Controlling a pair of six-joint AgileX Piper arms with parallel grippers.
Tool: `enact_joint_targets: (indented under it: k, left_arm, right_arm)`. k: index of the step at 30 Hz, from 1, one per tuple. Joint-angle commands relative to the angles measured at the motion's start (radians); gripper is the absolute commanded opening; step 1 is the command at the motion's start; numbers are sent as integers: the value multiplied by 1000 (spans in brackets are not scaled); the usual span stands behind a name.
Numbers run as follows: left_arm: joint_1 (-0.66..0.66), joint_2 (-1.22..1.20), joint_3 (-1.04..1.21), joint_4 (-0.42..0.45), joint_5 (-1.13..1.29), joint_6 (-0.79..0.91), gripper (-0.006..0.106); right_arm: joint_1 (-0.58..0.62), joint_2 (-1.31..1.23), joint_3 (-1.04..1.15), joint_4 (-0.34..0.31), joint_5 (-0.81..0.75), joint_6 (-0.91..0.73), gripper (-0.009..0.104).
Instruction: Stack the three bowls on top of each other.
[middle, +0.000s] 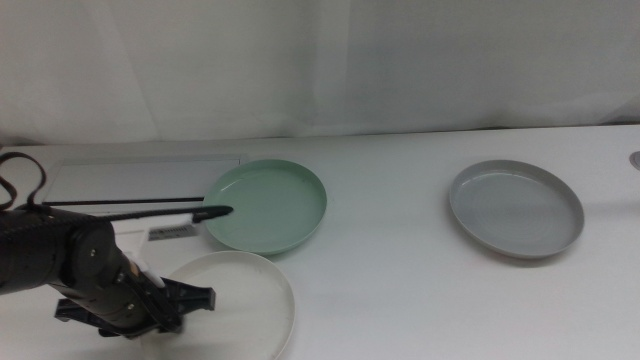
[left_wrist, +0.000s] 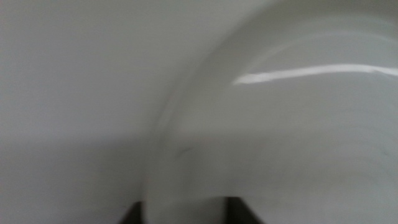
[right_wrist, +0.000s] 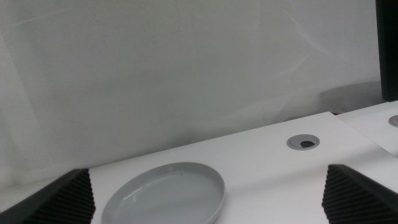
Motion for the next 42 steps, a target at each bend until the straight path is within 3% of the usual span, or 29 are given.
enact_joint_targets:
  k: [1, 2, 3, 18, 26, 42]
  left_arm:
    - [-1, 39, 15, 12, 7, -10, 31]
    - [-1, 41, 15, 12, 7, -14, 5]
    - [-1, 41, 15, 12, 7, -14, -3]
    - [-8, -182, -145, 1, 222, -15, -3]
    - [-127, -215, -302, -22, 283, -36, -3]
    - [-327, 42, -391, -41, 67, -135, -3]
  right_arm:
    - [2, -32, 41, -6, -7, -8, 103]
    - [2, -32, 41, -6, -7, -8, 103]
    - [2, -32, 41, -6, -7, -8, 103]
    - [2, -32, 41, -6, -7, -8, 103]
    - [2, -32, 41, -6, -7, -8, 103]
    - [2, -32, 41, -6, -7, -8, 103]
